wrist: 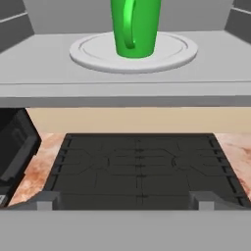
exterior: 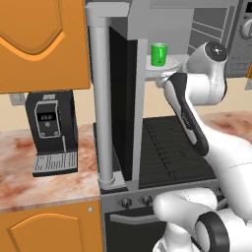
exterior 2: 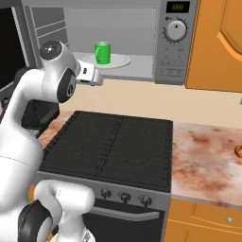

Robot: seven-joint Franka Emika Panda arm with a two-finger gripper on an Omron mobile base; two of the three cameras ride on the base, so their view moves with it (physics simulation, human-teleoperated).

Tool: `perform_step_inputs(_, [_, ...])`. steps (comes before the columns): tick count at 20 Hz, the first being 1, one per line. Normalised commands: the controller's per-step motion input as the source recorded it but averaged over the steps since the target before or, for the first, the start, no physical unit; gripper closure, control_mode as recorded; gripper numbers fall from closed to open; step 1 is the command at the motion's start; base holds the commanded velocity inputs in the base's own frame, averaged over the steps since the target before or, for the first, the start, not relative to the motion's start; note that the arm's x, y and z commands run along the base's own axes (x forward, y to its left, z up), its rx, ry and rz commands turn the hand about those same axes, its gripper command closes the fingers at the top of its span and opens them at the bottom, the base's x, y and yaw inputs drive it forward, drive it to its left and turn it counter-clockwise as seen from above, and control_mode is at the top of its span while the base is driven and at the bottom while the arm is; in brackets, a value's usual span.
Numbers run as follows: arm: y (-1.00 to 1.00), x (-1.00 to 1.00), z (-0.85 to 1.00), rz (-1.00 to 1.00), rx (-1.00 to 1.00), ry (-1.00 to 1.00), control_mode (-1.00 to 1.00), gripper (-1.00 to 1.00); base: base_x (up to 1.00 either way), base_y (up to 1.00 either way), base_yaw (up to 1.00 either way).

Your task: Pick the mug from the counter and place it inside the microwave. Then close the microwave.

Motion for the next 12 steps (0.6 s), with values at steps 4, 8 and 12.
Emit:
perform_step_inputs(4, [0.16,-0.85,0.23,0.0,0.0,-0.12,-1.0,-1.0,0.0,0.0,0.0])
perform_step_inputs(8, [0.07,-0.73,0.12,0.0,0.0,-0.15,-1.0,-1.0,0.0,0.0,0.0])
perform_step_inputs(12, [0.01,-0.56,0.04,0.0,0.0,-0.2,-1.0,-1.0,0.0,0.0,0.0])
